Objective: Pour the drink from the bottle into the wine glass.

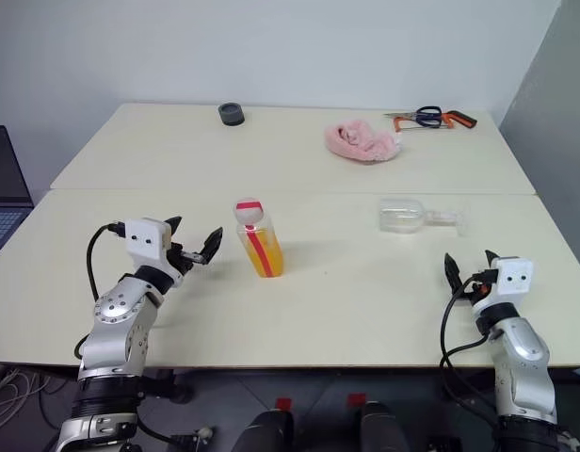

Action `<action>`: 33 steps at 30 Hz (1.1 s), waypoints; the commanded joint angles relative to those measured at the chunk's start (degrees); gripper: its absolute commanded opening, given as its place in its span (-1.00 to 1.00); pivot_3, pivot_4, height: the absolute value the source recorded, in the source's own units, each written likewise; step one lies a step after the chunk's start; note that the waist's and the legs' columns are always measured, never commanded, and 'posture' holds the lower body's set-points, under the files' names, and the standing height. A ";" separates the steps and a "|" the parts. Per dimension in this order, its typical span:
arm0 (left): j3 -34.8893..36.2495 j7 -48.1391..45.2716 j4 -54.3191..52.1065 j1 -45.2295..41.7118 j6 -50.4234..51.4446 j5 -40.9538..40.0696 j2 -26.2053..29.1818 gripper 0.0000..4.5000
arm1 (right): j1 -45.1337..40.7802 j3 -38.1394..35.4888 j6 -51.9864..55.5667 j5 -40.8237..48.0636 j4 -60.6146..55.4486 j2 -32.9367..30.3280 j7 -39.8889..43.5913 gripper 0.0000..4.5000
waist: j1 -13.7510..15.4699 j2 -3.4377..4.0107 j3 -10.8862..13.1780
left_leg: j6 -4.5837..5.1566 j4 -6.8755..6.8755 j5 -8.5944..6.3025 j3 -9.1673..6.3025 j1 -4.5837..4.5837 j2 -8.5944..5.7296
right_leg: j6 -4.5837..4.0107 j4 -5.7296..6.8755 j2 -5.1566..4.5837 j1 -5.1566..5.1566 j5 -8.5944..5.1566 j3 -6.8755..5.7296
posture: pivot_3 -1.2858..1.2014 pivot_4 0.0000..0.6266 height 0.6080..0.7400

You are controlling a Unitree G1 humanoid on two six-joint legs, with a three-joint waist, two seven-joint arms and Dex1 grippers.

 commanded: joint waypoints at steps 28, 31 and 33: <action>1.14 -2.73 -20.19 12.90 8.08 -9.56 -0.36 0.99 | 2.29 2.48 4.15 3.20 -8.03 -2.50 7.70 1.00 | 0.06 0.00 0.00 | 0.00 0.00 0.00 -0.02 -0.01 0.01 | 0.00 -0.01 0.00 0.01 0.00 0.00 | 0.03 -0.52 1.00; -0.32 -2.84 -24.28 15.78 9.95 -10.26 -1.30 0.99 | 3.21 3.73 5.68 3.87 -9.12 -2.84 9.81 1.00 | 0.05 0.00 0.00 | 0.00 0.00 0.00 -0.02 -0.01 0.01 | 0.00 -0.02 -0.01 0.02 0.00 0.01 | 0.03 -0.52 1.00; -1.46 -2.24 -26.26 17.54 10.22 -9.60 -2.17 0.99 | 4.66 5.53 7.09 4.43 -10.99 -3.77 12.61 1.00 | 0.07 0.00 0.00 | 0.00 0.00 0.00 -0.03 -0.01 0.01 | 0.00 -0.02 0.00 0.02 -0.01 0.00 | 0.03 -0.52 1.00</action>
